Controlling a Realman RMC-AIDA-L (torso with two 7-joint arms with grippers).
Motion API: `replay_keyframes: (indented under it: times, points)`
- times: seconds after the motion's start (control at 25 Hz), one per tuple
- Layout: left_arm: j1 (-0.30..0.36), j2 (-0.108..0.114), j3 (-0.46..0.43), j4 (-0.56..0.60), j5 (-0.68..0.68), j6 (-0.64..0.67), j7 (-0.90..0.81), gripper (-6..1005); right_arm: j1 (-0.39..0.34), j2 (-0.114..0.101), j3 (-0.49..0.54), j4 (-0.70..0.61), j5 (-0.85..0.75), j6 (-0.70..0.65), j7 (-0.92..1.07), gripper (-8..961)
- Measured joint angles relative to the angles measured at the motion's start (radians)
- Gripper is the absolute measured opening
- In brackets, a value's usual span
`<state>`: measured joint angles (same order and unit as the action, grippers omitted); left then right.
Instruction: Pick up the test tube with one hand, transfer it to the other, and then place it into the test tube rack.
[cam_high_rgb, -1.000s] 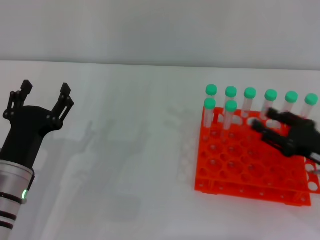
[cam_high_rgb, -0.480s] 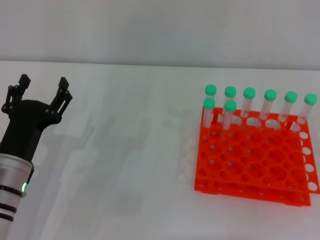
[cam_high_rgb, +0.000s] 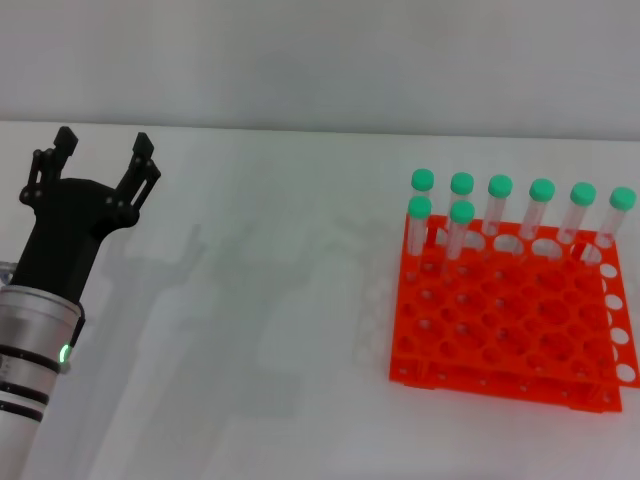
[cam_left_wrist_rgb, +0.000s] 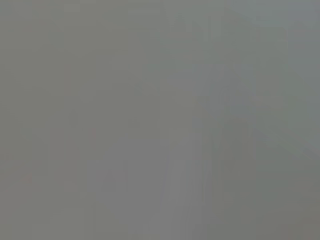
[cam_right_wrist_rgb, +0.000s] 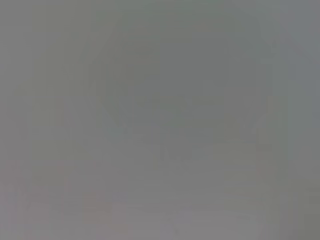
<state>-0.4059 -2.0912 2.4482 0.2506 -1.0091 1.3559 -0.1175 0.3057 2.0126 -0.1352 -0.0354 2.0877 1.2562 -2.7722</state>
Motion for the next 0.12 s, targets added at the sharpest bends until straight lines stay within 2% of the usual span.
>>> replay_keyframes:
  times: [0.12]
  points:
    - [-0.003, -0.001, 0.001, 0.001, -0.001, 0.000, -0.036, 881, 0.008, 0.000, -0.004, -0.001, -0.004, 0.000, -0.030, 876]
